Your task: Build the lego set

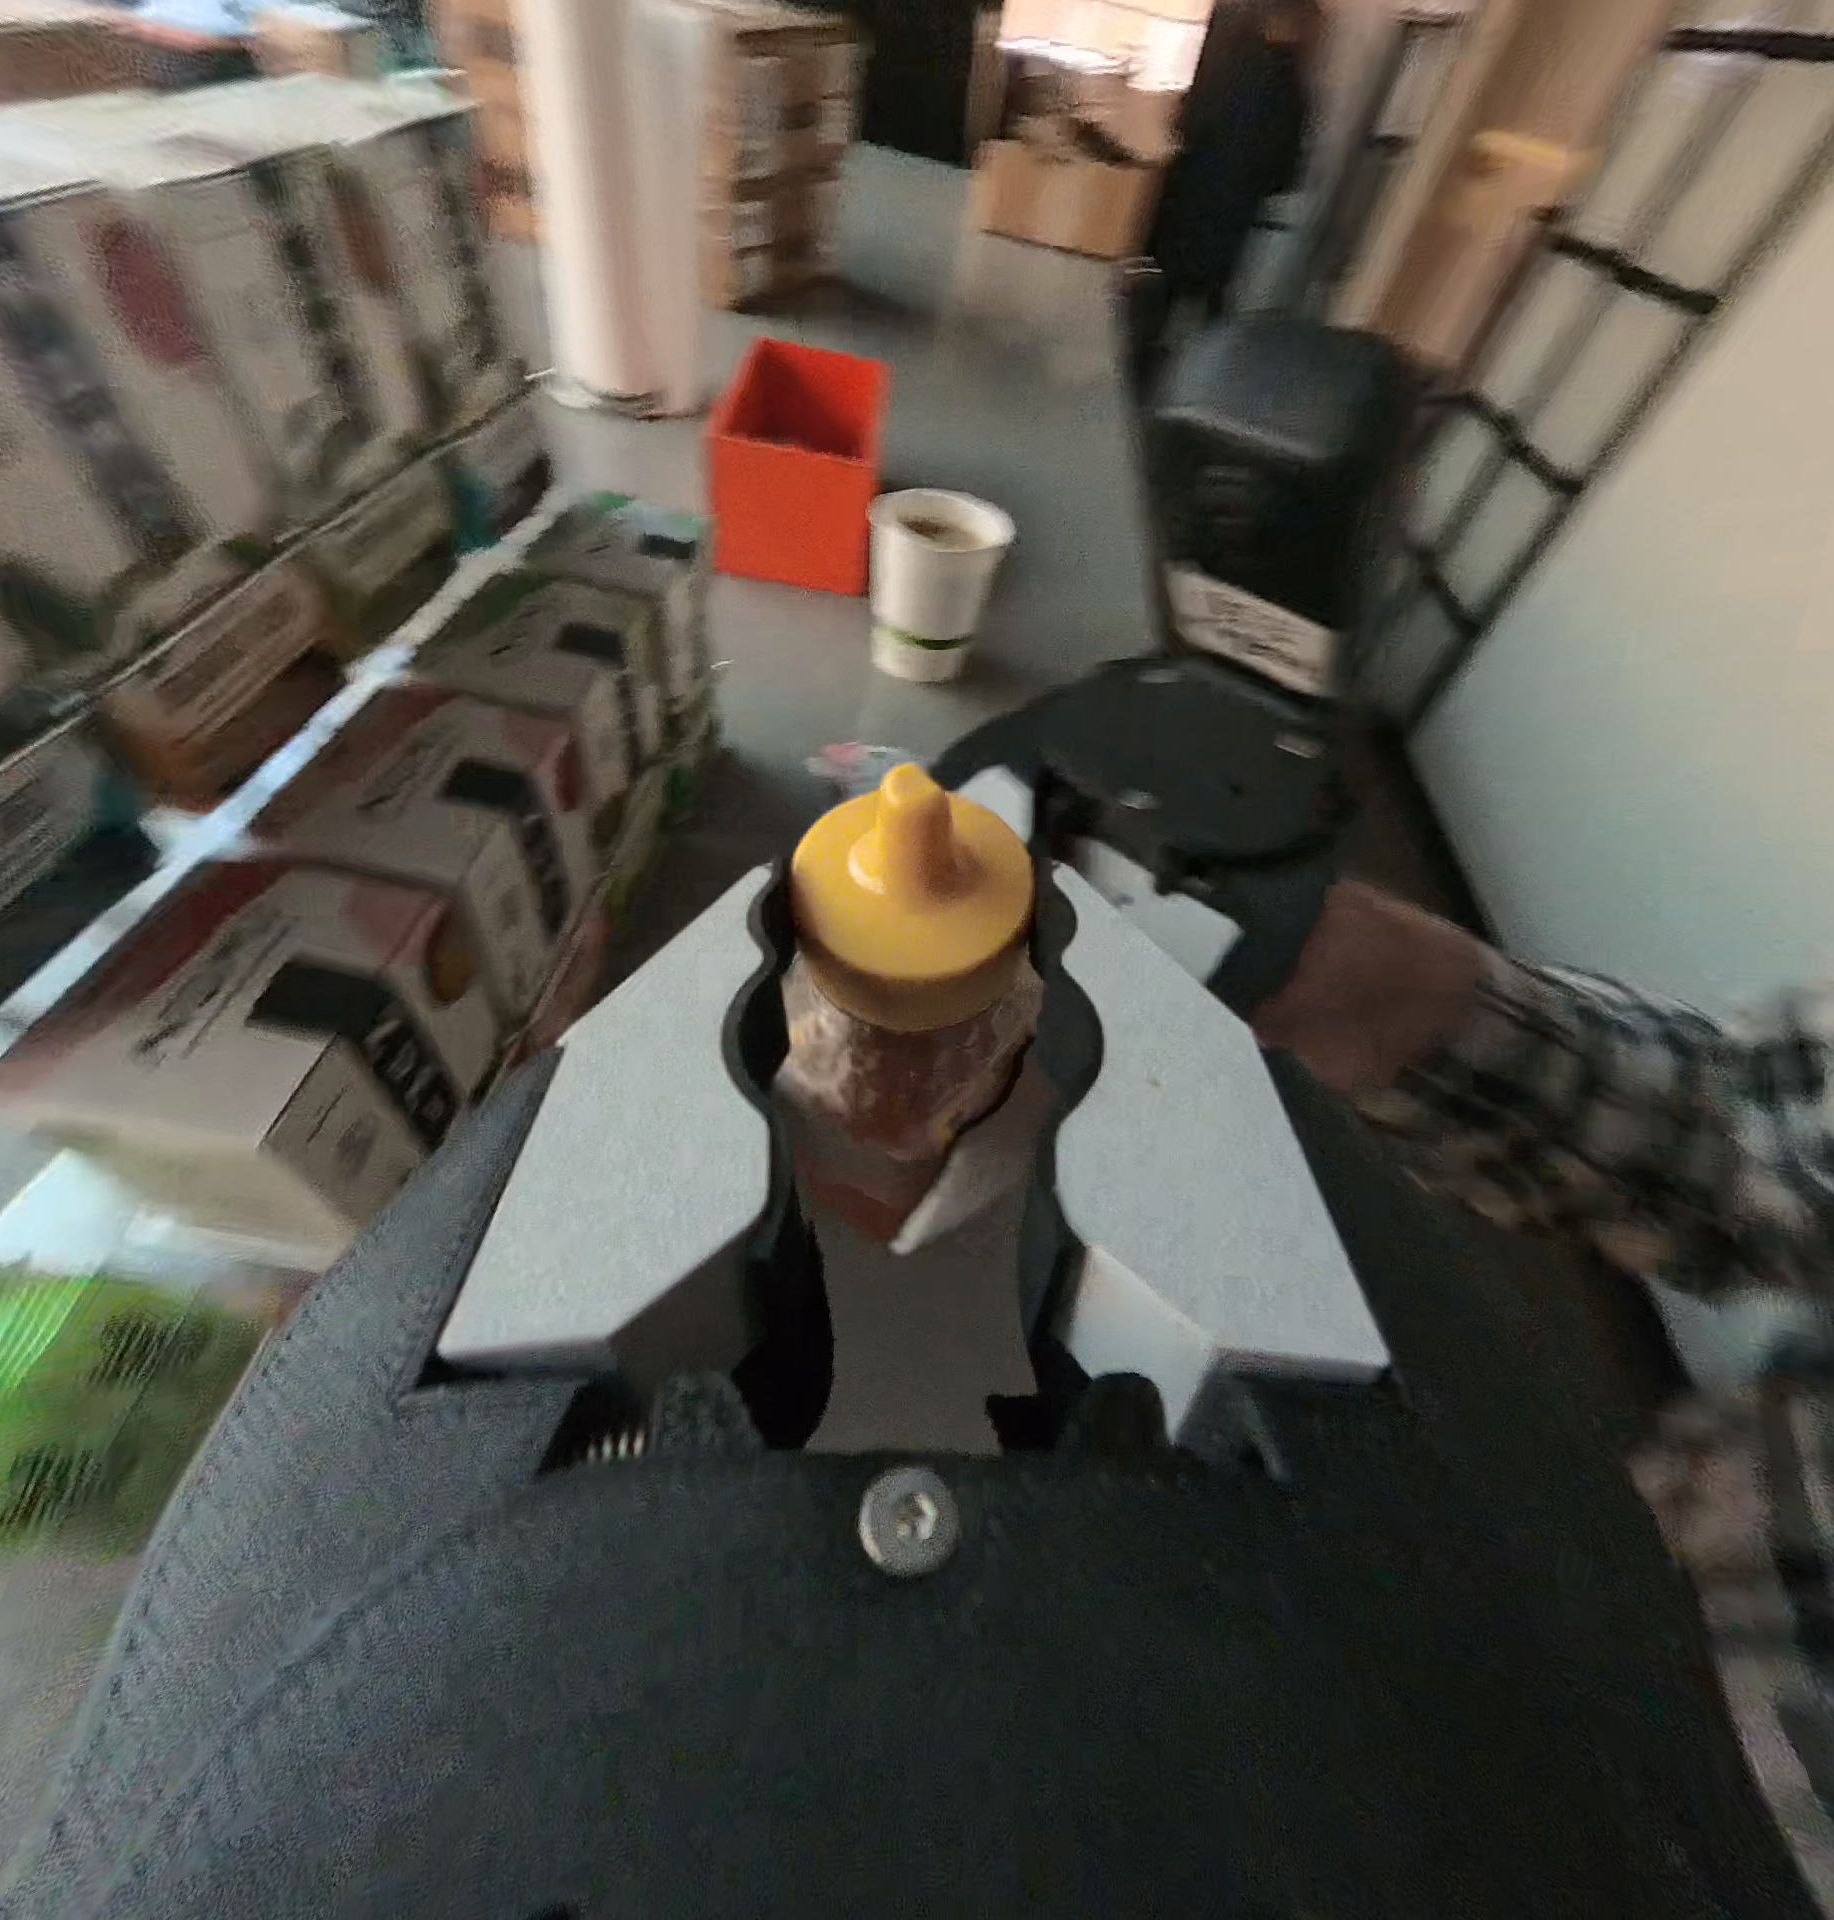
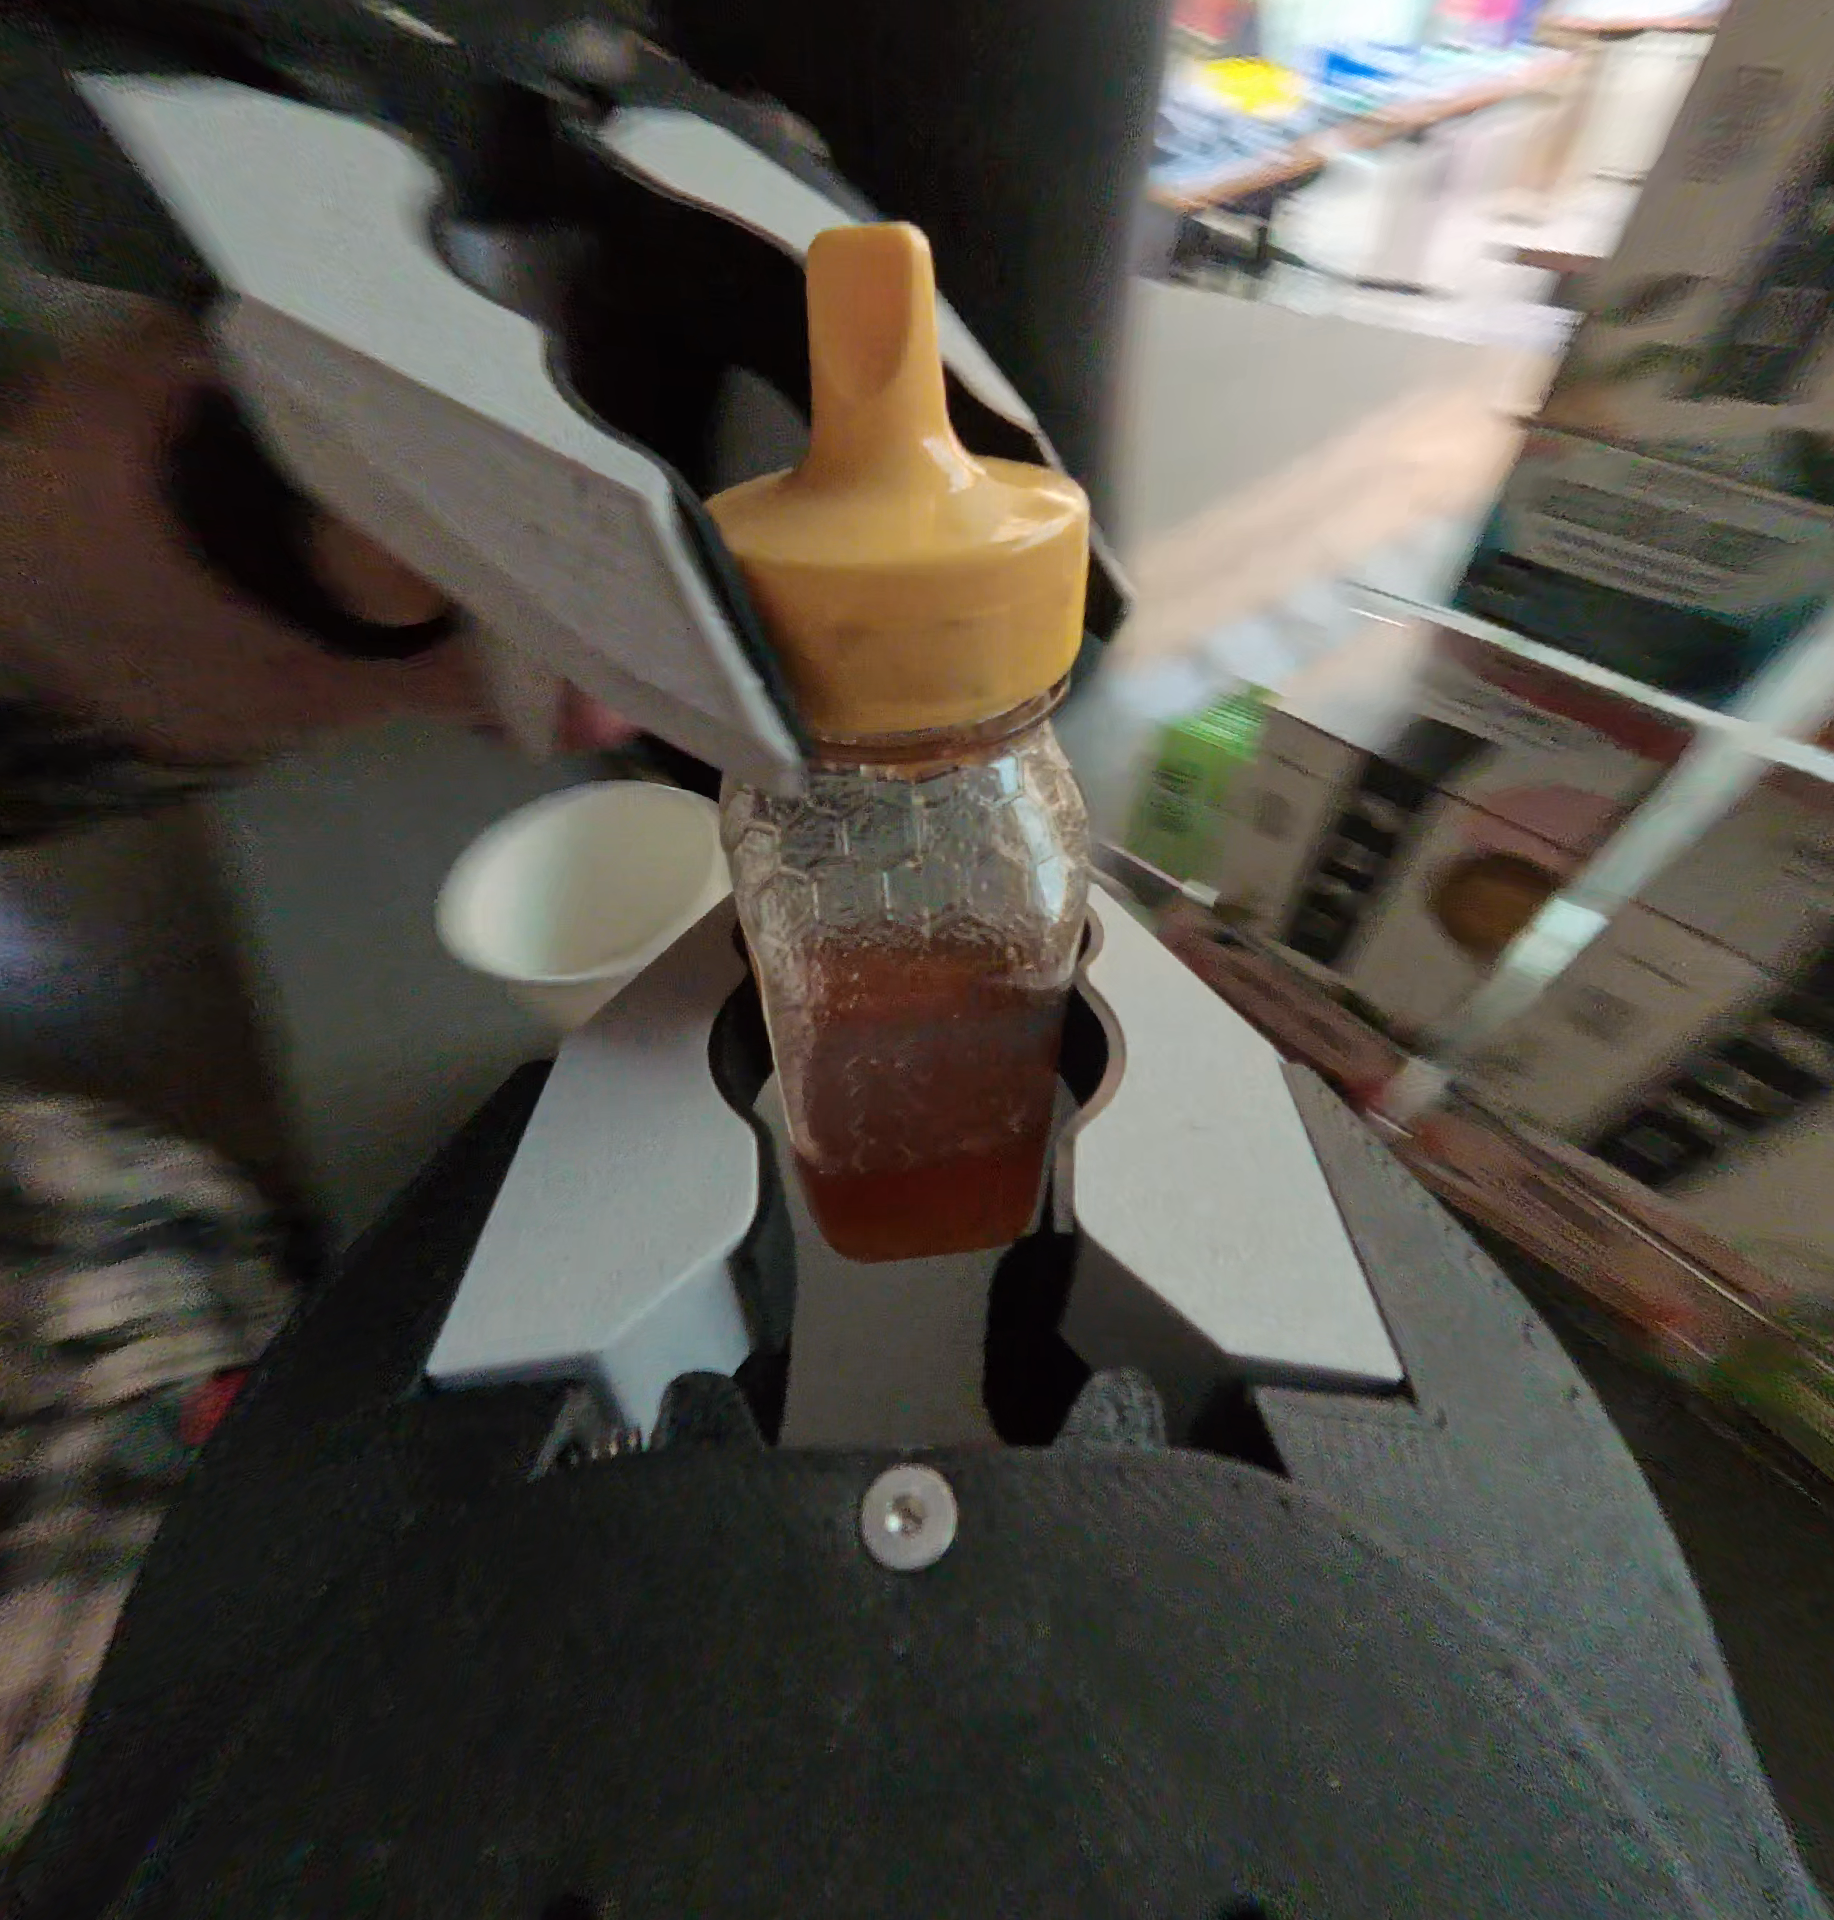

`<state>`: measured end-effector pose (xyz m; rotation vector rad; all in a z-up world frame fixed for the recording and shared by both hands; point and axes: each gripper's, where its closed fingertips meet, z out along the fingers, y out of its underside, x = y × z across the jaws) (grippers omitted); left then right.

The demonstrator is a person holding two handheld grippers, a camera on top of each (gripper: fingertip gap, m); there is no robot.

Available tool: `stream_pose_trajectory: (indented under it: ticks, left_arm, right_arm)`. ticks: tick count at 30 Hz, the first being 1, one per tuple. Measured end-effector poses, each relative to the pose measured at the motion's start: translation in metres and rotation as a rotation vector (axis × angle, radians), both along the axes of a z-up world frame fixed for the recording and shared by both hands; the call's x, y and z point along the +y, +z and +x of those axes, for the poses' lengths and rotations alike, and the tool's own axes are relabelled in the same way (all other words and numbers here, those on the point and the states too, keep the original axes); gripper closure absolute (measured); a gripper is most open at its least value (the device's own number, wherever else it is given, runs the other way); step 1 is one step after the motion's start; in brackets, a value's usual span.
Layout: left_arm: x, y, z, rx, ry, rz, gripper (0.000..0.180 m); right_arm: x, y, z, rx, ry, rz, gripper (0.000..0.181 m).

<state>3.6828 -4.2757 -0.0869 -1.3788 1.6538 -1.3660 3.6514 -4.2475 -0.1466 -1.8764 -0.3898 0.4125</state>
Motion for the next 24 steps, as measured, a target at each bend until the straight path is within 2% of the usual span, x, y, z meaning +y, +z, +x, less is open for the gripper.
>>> stream_pose_trajectory:
  ticks: [2,4,9,13,18,21,24]
  left_arm:
    - [0.007,-0.008,0.002,0.009,0.125,0.027,0.135]
    - [0.006,-0.007,-0.002,0.004,0.118,0.049,0.135]
    - [-0.011,0.005,-0.019,-0.003,-0.15,0.109,0.115]
    - [-0.004,0.004,-0.022,-0.011,-0.207,0.171,0.123]
    - [-0.005,0.0,-0.023,0.008,-0.223,0.16,0.133]
    - [-0.01,-0.002,-0.022,0.003,-0.229,0.191,0.137]
    - [-0.022,0.005,-0.031,-0.019,-0.339,0.193,0.137]
  right_arm:
    - [0.007,-0.01,0.017,-0.163,-0.19,-0.033,0.13]
    - [0.006,-0.009,0.013,-0.147,-0.195,-0.015,0.129]
    - [-0.002,-0.002,0.009,-0.121,-0.121,0.002,0.129]
    - [-0.006,-0.004,0.008,-0.208,-0.121,-0.04,0.129]
    - [-0.008,-0.001,0.007,-0.284,-0.146,-0.045,0.129]
    - [-0.01,0.001,0.002,-0.259,-0.111,-0.044,0.129]
    - [-0.02,0.007,-0.017,-0.16,0.057,-0.011,0.129]
